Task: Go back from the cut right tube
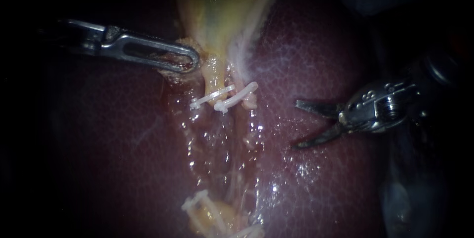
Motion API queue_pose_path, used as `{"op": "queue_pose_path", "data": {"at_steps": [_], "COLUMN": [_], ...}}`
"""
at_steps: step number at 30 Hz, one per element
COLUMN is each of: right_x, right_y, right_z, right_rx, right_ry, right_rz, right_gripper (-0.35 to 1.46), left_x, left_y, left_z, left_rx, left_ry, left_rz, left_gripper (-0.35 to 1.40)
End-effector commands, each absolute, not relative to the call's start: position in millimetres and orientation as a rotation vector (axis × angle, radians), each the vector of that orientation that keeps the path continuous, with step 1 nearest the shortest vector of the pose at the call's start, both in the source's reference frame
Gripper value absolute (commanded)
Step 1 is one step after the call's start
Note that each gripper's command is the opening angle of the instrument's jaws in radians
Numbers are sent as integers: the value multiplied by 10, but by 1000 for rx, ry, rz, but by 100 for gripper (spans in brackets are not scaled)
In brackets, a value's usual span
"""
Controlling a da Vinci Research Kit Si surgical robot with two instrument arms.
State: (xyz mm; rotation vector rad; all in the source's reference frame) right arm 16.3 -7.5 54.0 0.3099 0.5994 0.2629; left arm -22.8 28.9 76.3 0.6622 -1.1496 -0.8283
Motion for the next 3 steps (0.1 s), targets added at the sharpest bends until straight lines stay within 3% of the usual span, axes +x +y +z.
{"op": "queue_pose_path", "data": {"at_steps": [1,3], "right_x": [163,164], "right_y": [-75,-75], "right_z": [540,540], "right_rx": [314,322], "right_ry": [601,605], "right_rz": [262,260], "right_gripper": [145,145], "left_x": [-228,-226], "left_y": [289,289], "left_z": [763,762], "left_rx": [663,664], "left_ry": [-1150,-1150], "left_rz": [-828,-828], "left_gripper": [-35,-35]}}
